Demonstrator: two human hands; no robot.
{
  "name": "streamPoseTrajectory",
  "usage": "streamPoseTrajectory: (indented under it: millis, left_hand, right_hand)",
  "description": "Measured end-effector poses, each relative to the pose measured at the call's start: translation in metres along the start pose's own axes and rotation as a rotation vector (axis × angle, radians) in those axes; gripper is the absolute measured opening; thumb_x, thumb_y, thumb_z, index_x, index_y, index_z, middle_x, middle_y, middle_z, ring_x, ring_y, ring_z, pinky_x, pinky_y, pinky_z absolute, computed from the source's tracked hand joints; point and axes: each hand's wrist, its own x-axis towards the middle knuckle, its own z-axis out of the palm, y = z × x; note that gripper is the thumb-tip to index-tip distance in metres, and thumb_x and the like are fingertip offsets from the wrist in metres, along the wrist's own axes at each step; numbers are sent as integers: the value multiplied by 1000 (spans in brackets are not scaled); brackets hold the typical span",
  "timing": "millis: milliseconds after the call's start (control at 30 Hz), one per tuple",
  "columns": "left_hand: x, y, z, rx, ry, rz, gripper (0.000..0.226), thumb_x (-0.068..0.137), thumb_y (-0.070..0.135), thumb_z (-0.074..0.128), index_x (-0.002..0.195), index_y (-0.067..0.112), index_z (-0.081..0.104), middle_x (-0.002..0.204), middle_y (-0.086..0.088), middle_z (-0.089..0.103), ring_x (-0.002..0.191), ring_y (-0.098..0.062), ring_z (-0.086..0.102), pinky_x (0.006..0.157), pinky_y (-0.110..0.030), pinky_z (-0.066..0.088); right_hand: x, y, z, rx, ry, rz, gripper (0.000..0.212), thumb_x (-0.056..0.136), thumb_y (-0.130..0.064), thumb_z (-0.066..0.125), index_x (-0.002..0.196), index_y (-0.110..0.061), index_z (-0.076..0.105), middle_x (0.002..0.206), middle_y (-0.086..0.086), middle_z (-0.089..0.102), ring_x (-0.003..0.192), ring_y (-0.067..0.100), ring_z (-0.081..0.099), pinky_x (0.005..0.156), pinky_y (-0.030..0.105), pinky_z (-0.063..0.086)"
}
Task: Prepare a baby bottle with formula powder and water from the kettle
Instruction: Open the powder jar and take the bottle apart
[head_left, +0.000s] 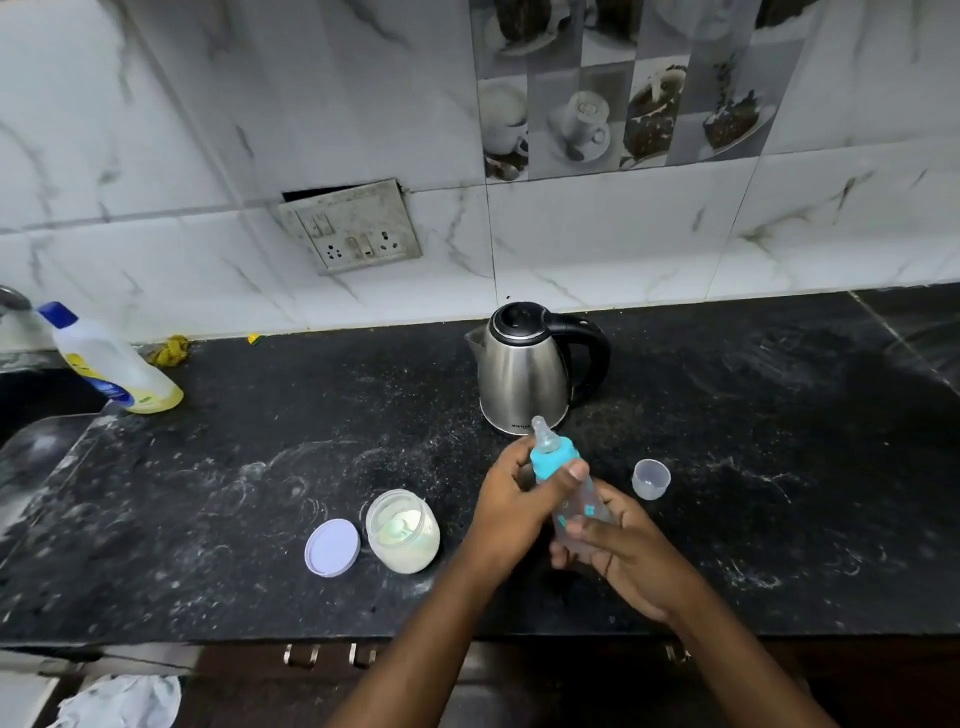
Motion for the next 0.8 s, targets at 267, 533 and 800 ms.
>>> streamPoseTrajectory:
  millis: [267,533,800]
  left_hand:
    - [13,43,3,-376,-446,-72,68,89,13,80,153,25,57,94,-8,76,111,-32,75,59,-26,54]
    - [15,24,34,-270,180,-89,21,82,14,92,79,19,72,70,-2,68,65,-14,62,62,-26,56]
    - [0,48,23,-385,-238,-107,64,87,18,78,145,8,55,134,-11,75,107,-22,72,47,-23,49]
  right_hand:
    - [-2,-11,19,405,-391,199,52,83,-43,79,112,-1,68,82,13,63,46,7,52,39,16,33]
    - [6,-7,25,-799,394,-207,33,74,-30,80,103,-32,65,93,-13,75,80,5,71,69,26,56]
    - [-13,-14,8,227,-13,-69,48,72,-40,81,101,-3,72,72,19,62,42,14,44,43,22,32]
